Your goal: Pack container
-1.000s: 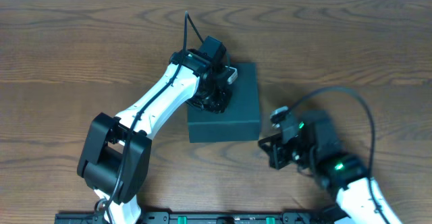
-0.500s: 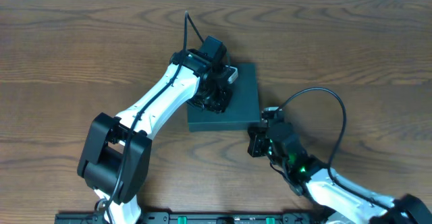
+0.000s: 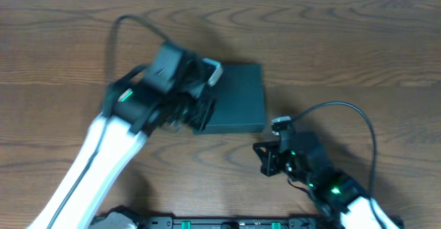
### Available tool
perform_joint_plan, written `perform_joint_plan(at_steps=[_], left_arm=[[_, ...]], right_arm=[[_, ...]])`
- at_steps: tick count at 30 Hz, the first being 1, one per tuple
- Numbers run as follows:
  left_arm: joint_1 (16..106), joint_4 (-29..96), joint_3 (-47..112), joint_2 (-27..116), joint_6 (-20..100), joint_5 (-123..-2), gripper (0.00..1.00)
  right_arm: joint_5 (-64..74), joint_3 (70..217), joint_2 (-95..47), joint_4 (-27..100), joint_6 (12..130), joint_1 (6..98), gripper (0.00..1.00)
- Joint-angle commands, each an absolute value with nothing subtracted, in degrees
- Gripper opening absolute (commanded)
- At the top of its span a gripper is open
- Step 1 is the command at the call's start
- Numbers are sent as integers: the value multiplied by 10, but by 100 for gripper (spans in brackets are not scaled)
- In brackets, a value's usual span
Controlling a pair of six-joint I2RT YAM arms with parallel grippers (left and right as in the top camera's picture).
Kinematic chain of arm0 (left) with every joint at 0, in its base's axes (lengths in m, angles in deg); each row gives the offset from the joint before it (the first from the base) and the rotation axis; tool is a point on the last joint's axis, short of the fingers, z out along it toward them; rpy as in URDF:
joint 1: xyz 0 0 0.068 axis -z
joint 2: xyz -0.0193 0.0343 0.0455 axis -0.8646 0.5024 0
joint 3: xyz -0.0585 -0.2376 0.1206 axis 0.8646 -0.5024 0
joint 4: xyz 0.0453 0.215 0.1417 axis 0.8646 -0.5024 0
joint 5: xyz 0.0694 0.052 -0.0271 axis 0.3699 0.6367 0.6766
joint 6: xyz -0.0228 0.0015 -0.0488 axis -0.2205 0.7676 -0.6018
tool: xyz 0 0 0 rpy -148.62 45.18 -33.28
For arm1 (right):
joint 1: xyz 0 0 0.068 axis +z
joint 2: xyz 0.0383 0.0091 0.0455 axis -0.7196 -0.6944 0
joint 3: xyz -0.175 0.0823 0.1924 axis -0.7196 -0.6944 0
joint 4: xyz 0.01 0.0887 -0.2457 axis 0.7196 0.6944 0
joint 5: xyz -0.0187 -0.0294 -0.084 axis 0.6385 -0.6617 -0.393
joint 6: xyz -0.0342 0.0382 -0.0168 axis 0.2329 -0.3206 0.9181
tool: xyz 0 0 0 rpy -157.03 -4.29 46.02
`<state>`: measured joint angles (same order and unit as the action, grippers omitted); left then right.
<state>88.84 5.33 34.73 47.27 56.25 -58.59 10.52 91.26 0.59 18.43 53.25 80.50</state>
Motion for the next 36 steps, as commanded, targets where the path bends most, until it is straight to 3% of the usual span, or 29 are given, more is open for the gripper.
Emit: perform_joint_plan(at_steps=[1,6,7,8,9,10,29,36], left_arm=[[887,30,349,391,556,-565,6],[887,-18,349,258,542,-530,6],[887,-24,349,225,541,-521,6],[887,-25,349,204,541,-516,7],[887,-26,349,184,541,-512,43],[887,-26,349,164,541,-513,95],[887,-81,349,127,541,-517,95],[803,-82,335,82,540,-454,95]], right_arm=[[98,976,84,236,582,814,2],[97,1036,172,304,593,814,3],[98,1039,185,304,593,814,41],[98,1039,192,304,592,814,88],[98,1039,194,306,592,814,99],[100,1039,192,312,591,814,99],[99,1039,188,509,591,814,99],[100,1039,188,515,591,814,99]])
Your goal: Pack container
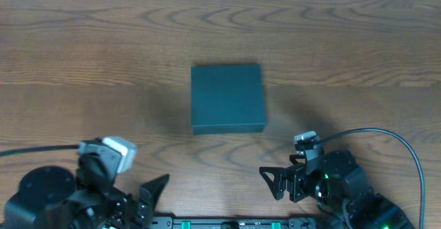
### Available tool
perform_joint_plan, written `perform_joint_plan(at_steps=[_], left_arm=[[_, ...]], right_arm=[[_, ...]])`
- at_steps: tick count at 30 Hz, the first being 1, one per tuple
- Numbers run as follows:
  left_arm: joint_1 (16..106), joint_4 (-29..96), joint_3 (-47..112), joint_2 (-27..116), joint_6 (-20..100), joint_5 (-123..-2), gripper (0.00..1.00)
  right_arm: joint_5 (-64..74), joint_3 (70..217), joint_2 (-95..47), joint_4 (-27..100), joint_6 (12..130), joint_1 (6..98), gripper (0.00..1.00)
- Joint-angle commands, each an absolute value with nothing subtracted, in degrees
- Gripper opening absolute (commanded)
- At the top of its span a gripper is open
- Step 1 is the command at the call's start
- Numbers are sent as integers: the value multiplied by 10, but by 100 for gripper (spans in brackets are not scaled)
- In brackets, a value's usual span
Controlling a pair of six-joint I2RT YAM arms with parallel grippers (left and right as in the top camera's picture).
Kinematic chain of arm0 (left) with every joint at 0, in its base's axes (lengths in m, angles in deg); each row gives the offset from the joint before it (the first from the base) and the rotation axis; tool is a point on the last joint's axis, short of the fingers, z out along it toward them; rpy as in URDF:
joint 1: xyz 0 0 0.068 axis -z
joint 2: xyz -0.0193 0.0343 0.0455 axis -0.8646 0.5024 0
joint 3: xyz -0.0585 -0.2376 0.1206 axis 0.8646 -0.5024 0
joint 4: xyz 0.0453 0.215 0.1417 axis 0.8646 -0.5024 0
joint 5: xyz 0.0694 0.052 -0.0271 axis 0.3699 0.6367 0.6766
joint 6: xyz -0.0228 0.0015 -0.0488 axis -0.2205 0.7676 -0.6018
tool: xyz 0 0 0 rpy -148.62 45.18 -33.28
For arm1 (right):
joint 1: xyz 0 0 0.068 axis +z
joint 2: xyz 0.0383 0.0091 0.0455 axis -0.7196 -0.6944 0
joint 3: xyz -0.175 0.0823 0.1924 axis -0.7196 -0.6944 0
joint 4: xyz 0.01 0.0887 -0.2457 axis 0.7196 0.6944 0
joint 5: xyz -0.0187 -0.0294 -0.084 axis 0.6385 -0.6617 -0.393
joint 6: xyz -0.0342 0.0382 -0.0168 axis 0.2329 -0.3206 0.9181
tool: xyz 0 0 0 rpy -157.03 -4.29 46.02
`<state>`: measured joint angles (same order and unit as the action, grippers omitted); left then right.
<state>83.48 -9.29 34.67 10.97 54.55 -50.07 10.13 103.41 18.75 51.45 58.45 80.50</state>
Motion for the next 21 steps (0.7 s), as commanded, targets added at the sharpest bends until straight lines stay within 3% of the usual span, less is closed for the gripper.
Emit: perform_joint_plan(at_steps=[1,6,15,21], left_arm=[[790,-72,325,70,537,-437,95],[712,8,197,-51,519,-349,95],[632,126,-90,-263,513,-296,95],[623,197,-196,-270,491,-267,95]], right_arm=[[99,1039,188,515,591,814,99],[99,1039,188,515,591,814,99],[99,1039,188,515,591,814,99],[99,1039,188,515,591,814,99]])
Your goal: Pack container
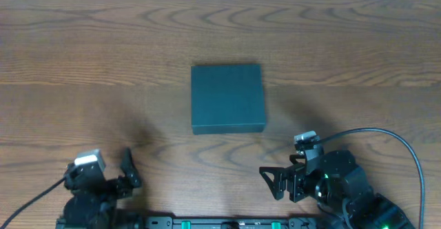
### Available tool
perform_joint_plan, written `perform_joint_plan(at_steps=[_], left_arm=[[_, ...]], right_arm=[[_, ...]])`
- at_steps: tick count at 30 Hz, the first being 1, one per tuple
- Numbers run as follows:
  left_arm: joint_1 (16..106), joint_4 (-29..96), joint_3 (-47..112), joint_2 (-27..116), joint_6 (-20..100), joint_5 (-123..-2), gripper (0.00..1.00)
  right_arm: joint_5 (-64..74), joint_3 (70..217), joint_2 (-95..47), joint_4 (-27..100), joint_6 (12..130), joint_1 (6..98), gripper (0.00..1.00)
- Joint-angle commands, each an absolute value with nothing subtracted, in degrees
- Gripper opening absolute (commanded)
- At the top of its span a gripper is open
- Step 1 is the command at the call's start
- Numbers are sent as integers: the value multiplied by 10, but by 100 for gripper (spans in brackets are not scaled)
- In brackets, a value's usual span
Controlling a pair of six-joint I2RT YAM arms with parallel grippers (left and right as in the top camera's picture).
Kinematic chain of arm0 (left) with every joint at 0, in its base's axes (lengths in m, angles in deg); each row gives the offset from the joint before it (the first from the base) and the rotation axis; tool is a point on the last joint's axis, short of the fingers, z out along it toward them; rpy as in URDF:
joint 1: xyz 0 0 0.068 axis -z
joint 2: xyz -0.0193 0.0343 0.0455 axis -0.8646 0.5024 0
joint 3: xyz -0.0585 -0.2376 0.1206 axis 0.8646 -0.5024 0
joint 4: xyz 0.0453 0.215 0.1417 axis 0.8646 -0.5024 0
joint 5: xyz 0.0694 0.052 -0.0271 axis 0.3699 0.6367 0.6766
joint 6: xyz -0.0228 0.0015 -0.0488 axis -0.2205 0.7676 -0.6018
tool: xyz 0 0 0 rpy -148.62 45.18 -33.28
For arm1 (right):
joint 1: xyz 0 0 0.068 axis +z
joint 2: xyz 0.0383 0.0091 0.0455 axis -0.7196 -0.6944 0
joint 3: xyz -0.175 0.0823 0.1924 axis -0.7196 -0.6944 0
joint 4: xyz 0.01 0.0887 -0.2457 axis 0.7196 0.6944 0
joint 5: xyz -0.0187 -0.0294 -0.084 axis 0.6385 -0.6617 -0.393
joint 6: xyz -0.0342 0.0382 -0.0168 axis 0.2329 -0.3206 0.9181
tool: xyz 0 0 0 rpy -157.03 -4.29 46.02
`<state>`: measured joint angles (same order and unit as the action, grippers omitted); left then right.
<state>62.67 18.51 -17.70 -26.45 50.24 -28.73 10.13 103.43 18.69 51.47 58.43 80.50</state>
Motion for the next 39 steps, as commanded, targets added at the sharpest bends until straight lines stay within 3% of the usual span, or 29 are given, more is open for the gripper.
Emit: perform_joint_plan(at_steps=[1,13,39], left_arm=[[623,213,-215,-270,491,-263,95],[623,399,-398,-269,491,-272,95],[624,399,-398,-269,491,-272,95]], right_arm=[[100,1039,188,515,591,814,99],[99,1039,188,515,591,814,99],[99,1039,188,515,591,814,99]])
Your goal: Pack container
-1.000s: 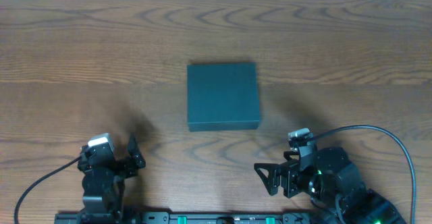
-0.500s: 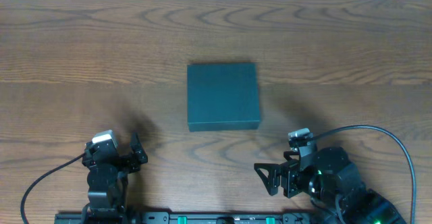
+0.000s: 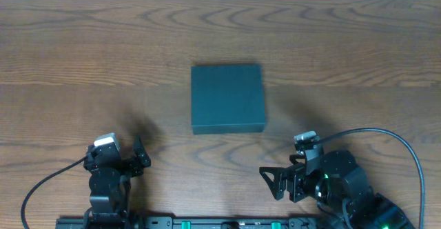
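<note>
Only the overhead view is given. A dark teal square container point(image 3: 227, 98) lies flat on the wooden table point(image 3: 83, 63) at the centre, its lid on, so the contents are hidden. My left gripper point(image 3: 143, 154) sits near the front edge at the left, well clear of the container, its dark fingers apart with nothing between them. At the front right my right gripper point(image 3: 271, 181) points left, open and empty, a short way in front of the container's near right corner.
A dark rail point(image 3: 220, 223) runs along the table's front edge between the two arm bases. Black cables point(image 3: 386, 136) loop out from each arm over the wood. No other objects lie on the table.
My left gripper has shifted a little to the right and toward the container along the front edge and turned. The right gripper and the container have not moved.
At first my left gripper was at the container's left edge, with the right gripper just in front of it. Later the left arm was back at the front left edge and the right arm slightly nearer the front. The container stayed in place, lid on.
</note>
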### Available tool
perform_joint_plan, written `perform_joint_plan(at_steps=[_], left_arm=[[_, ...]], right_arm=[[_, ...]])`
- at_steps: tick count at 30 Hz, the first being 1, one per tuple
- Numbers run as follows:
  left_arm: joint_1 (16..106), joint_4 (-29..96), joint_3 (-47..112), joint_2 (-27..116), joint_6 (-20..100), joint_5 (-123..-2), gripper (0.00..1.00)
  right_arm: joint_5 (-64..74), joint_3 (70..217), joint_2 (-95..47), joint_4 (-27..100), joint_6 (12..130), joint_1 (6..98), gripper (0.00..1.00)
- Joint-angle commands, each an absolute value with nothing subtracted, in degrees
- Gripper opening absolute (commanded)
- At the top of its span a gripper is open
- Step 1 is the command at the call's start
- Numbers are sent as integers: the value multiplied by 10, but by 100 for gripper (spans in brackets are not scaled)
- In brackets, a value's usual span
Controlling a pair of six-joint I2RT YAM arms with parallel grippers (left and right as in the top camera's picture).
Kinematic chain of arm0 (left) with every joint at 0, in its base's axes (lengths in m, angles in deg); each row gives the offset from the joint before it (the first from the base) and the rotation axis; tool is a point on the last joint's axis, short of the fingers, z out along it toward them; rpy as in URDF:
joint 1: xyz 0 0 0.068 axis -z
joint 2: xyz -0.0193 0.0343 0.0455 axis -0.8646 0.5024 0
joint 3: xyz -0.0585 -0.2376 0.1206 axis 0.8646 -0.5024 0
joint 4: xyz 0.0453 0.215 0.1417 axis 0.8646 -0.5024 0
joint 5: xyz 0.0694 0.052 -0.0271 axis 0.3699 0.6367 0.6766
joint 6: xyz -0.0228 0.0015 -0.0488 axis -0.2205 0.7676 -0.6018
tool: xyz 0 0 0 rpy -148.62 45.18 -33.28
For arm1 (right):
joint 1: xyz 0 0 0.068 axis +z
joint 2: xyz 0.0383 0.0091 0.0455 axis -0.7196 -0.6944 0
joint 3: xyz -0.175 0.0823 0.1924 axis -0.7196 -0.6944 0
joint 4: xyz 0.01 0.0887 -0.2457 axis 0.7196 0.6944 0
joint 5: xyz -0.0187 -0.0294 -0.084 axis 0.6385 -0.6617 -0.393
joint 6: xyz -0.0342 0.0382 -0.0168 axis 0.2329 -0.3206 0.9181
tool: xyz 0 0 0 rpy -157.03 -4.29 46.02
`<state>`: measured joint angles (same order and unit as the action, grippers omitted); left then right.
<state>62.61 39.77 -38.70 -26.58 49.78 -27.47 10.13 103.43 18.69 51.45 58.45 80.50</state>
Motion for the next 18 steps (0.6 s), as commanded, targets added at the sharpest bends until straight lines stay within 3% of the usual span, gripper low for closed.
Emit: perform_joint_plan(at_steps=[1,7,10,18], left_arm=[[624,399,-398,-269,491,-272,95],[624,399,-398,-269,491,-272,95],[624,399,-398,-269,491,-272,95],[624,399,-398,-269,491,-272,95]], right_arm=[[86,1039,188,515,607,813,99],[22,1018,239,489,751,776,99],[22,972,339,482,768,718,99],[22,863,465,428,808,681,99]])
